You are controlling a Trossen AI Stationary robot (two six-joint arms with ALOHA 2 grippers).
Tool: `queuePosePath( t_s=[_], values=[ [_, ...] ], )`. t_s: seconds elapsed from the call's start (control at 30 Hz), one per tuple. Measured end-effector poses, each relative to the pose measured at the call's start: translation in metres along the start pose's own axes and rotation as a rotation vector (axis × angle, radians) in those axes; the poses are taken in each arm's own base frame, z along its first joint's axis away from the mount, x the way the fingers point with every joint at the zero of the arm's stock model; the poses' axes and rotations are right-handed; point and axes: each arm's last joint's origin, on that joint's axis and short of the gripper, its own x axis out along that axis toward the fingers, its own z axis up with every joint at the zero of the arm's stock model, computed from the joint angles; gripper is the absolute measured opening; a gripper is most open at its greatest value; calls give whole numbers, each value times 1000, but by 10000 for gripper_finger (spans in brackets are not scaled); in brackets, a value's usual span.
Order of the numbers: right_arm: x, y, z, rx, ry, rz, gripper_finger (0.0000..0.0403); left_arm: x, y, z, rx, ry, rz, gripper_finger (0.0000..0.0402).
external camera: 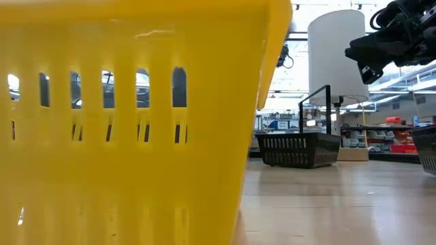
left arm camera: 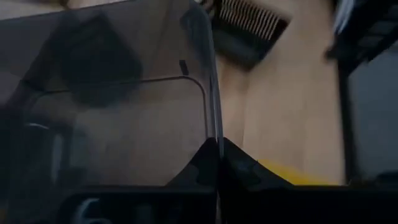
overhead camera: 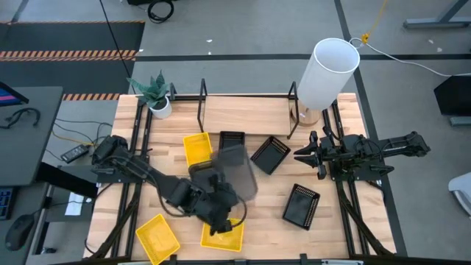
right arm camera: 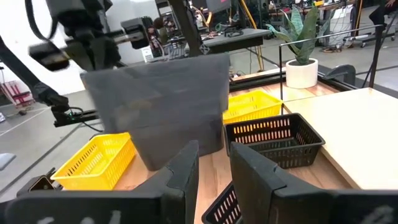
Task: Stack baskets on shelf by color
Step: Stack the right gray bin on the stacked gray bins
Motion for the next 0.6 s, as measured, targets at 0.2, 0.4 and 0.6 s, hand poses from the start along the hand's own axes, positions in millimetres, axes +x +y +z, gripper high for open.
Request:
queuePosePath(
  t_s=[0.2,0.4,0.6],
  values=[
    [0,0,0,0,1,0,98,-16,-7,-26,16,87,108,5],
    [0,0,0,0,1,0,98,-28,-15,-41,-5,134,119,5],
    [0,0,0,0,0,0,98,-36,-23,-49,-27,152,97,6]
  ],
)
